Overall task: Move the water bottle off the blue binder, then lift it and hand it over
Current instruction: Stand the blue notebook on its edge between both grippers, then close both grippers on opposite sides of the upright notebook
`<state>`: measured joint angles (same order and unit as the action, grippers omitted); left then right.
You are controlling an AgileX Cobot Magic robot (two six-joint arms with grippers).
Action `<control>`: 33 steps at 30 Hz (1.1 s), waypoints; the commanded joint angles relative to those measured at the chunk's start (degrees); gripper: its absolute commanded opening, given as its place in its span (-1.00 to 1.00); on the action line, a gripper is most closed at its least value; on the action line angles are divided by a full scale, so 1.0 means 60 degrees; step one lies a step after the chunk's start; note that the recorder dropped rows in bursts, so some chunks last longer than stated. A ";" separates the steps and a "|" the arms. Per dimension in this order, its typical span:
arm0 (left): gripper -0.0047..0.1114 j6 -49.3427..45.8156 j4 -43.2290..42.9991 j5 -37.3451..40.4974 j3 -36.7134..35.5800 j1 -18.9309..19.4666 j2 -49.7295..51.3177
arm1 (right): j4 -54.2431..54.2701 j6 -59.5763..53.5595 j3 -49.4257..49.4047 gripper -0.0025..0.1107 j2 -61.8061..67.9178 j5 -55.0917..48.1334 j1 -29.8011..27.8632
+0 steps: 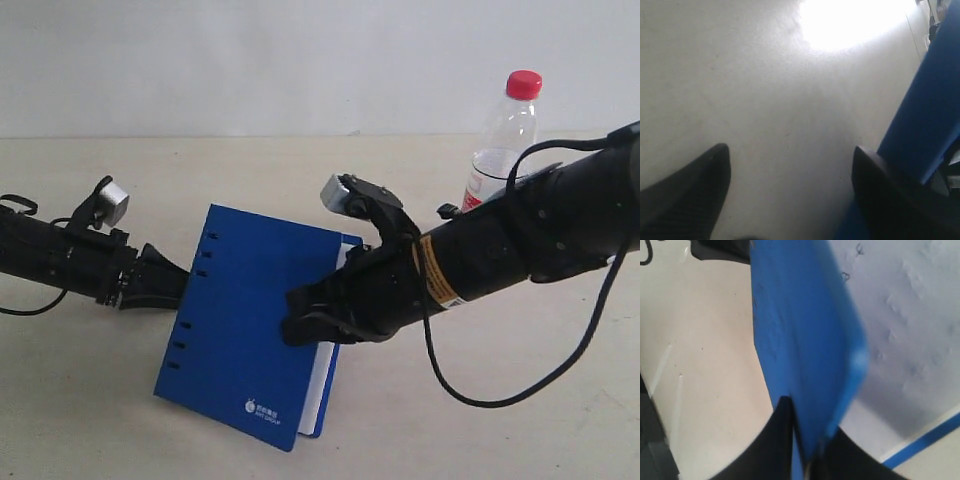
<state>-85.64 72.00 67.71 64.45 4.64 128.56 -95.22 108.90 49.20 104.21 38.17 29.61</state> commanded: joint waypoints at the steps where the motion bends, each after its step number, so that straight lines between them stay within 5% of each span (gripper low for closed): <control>1: 0.21 0.0235 -0.0466 0.0375 -0.0362 -0.0178 -0.0014 | -0.0788 0.0404 -0.0708 -0.96 0.0062 -0.0319 -0.0298; 28: 0.17 0.0374 0.0215 0.0375 -0.0368 -0.2214 -0.0014 | 0.0845 -0.0686 -0.0731 -0.96 0.0062 -0.0478 -0.0569; 31: 0.00 0.0374 0.0340 0.0375 -0.0368 -0.2330 -0.0014 | 0.0827 -0.0686 -0.0731 -0.96 0.0062 -0.0276 -0.0569; 33: -0.33 0.0374 0.0383 0.0375 -0.0368 -0.2330 -0.0014 | 0.0827 -0.0686 -0.0731 -0.96 0.0062 -0.0198 -0.0569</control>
<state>-84.16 73.14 69.68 62.70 -8.35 128.20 -90.13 105.90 44.51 104.45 39.18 26.33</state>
